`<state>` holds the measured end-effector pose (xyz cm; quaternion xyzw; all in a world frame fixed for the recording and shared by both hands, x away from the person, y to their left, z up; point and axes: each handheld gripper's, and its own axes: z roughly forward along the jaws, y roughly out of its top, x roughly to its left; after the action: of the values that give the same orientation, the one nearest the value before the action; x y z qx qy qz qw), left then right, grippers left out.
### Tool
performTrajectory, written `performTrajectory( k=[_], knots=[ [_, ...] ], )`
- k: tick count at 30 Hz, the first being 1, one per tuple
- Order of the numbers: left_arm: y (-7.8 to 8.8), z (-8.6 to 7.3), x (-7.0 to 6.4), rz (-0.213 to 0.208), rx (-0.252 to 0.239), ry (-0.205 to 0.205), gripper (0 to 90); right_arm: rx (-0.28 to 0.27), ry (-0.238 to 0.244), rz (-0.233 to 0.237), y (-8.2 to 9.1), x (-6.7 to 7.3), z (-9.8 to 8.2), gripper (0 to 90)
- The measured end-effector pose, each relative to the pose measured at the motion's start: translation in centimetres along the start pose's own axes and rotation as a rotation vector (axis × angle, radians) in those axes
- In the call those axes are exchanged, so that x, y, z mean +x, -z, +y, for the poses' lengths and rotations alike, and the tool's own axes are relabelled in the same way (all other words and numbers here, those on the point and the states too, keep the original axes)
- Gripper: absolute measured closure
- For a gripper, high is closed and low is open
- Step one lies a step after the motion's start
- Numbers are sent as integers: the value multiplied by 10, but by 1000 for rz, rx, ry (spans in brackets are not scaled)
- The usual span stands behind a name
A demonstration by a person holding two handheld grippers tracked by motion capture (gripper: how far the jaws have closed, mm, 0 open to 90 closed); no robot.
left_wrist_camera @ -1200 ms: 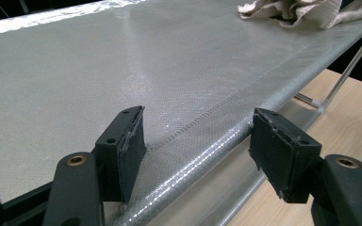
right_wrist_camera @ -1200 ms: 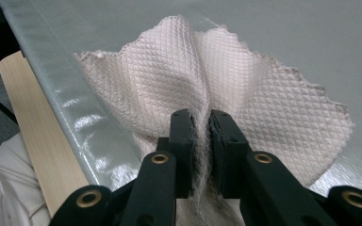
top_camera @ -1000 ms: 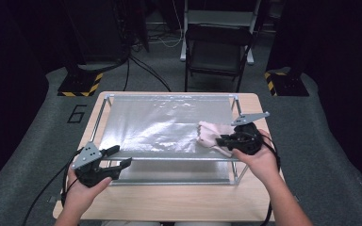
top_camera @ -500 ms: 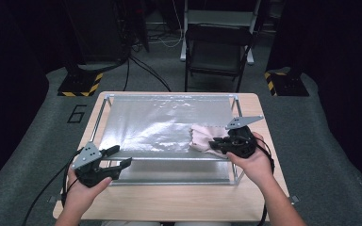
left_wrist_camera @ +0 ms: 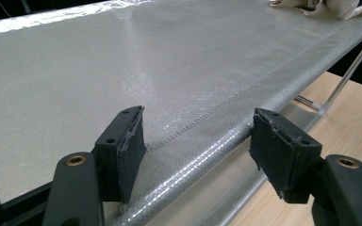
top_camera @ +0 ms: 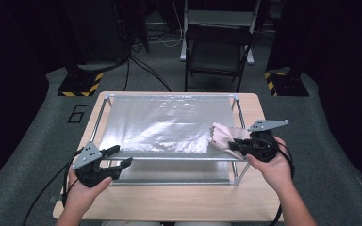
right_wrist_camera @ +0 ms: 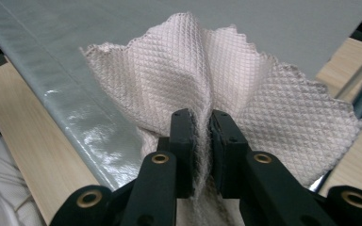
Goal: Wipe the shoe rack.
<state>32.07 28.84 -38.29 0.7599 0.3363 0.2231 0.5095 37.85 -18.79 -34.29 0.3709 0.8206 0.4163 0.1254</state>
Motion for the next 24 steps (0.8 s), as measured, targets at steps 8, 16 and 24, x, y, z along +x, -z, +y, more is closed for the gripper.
performTrajectory(
  k=[8,16,24],
  knots=[
    [0,-1,0,-1,-6,-3,356,-16,9,34,-8,8,4,797],
    [-1,0,0,0,-7,4,354,-18,-28,-1,3,-5,-3,798],
    [-3,-1,1,3,-15,7,354,-44,-18,38,-14,8,3,797]
  ],
)
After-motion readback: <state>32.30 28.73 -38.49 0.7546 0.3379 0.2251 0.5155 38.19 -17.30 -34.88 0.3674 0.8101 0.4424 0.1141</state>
